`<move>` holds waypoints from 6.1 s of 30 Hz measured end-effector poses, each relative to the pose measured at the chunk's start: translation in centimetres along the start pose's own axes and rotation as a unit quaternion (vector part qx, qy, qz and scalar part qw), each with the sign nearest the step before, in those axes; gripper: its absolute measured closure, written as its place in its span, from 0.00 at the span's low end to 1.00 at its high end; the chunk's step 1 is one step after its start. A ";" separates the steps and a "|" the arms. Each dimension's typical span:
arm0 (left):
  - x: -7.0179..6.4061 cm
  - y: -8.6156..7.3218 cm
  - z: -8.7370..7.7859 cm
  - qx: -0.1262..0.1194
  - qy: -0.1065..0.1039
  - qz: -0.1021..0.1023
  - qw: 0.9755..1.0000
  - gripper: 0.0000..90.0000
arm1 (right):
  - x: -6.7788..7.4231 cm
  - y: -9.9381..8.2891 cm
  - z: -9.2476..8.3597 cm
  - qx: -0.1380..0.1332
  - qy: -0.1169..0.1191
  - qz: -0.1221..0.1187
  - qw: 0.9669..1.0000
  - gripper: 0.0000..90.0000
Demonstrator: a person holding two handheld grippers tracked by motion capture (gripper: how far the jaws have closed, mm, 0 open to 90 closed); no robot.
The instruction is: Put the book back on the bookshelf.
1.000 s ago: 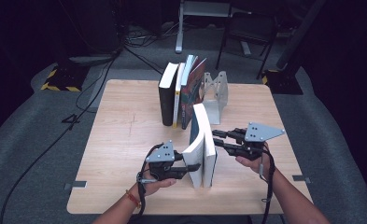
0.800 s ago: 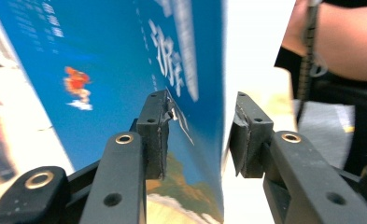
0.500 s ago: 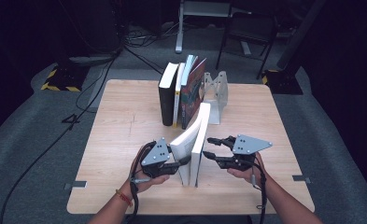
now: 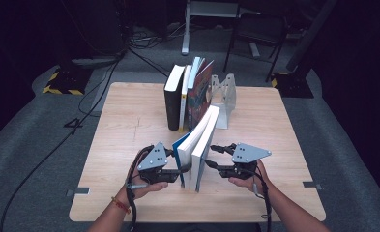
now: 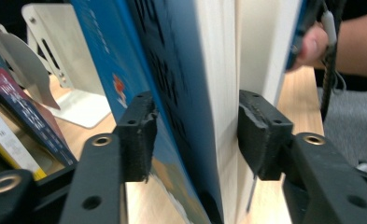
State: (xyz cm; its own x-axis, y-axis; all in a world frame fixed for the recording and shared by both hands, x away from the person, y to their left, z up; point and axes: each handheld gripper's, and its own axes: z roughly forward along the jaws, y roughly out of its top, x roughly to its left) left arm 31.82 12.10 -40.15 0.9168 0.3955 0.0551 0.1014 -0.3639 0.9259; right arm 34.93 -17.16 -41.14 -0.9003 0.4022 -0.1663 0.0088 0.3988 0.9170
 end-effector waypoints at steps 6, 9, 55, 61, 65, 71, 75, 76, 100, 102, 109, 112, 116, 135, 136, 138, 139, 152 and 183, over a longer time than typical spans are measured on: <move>-1.9 -1.8 0.9 0.046 -0.001 -0.015 0.999 0.33 | 0.2 -0.3 0.1 0.009 -0.002 -0.001 1.000 0.52; -3.1 -2.6 2.0 0.049 0.012 -0.027 0.998 0.29 | 0.3 -0.4 0.3 0.016 -0.010 -0.011 1.000 0.51; 1.2 -2.3 1.1 0.017 0.022 -0.045 0.999 0.66 | -3.7 -2.6 -0.4 0.044 -0.053 -0.005 0.998 0.40; 2.0 -2.8 -0.4 0.024 -0.035 -0.038 0.998 0.65 | -3.7 -2.4 0.2 0.041 -0.015 -0.018 0.999 0.36; 2.9 -3.2 -1.2 0.023 -0.049 -0.043 0.998 0.65 | -3.5 -1.8 1.3 0.041 0.018 -0.025 0.999 0.36; 2.7 -3.2 -1.2 0.024 -0.054 -0.043 0.997 0.65 | -4.1 -1.1 3.1 0.052 0.094 -0.022 0.994 0.33; 2.5 -3.2 -1.2 0.029 -0.043 -0.038 0.998 0.62 | -4.3 -0.9 3.9 0.047 0.123 -0.025 0.991 0.35; 2.5 -3.2 -1.2 0.029 -0.043 -0.038 0.998 0.61 | -4.2 -0.9 3.9 0.048 0.121 -0.027 0.991 0.35; 2.2 -4.2 -0.6 0.058 0.031 -0.056 0.996 0.38 | -1.7 0.3 -0.6 0.025 0.150 -0.047 0.987 0.56; 2.8 -3.9 0.0 0.057 0.034 -0.058 0.996 0.35 | -1.6 1.2 -0.3 0.022 0.144 -0.045 0.988 0.58; 3.6 -3.0 2.3 0.058 0.016 -0.053 0.997 0.30 | -1.6 2.6 -1.5 0.023 0.110 -0.041 0.993 0.65; 4.0 -2.3 3.9 0.057 0.008 -0.050 0.997 0.27 | -1.9 2.6 -2.3 0.029 0.099 -0.043 0.994 0.65; 4.3 -1.6 5.9 0.055 -0.004 -0.045 0.997 0.26 | -2.8 2.0 -3.6 0.032 0.078 -0.020 0.996 0.65; 3.7 -2.8 5.3 0.120 0.002 -0.056 0.991 0.24 | -2.8 4.5 -4.6 0.062 0.056 0.020 0.996 0.58; 3.3 -4.0 4.1 0.140 0.013 -0.062 0.988 0.24 | -2.8 4.7 -4.2 0.069 0.060 0.018 0.996 0.58; 2.9 -5.2 2.8 0.157 0.034 -0.059 0.985 0.21 | -2.9 4.8 -3.8 0.073 0.069 0.022 0.995 0.59; 2.9 -5.2 2.8 0.157 0.034 -0.059 0.985 0.22 | -2.9 4.9 -3.7 0.073 0.075 0.020 0.994 0.61; 2.2 -10.9 -0.4 0.224 0.112 -0.117 0.961 0.21 | -2.1 5.6 -4.0 0.087 0.060 0.032 0.994 0.67; 3.4 -11.4 -0.2 0.212 0.119 -0.123 0.962 0.17 | -8.7 7.6 -9.2 0.136 -0.136 0.080 0.978 0.68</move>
State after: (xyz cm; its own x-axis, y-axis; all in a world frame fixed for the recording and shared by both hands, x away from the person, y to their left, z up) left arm 33.66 17.78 -50.43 0.7355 0.6774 -0.0159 0.4994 -0.5260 0.6884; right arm 38.83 -25.20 -29.41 -0.7292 0.6672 -0.1523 0.2896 0.5024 0.8147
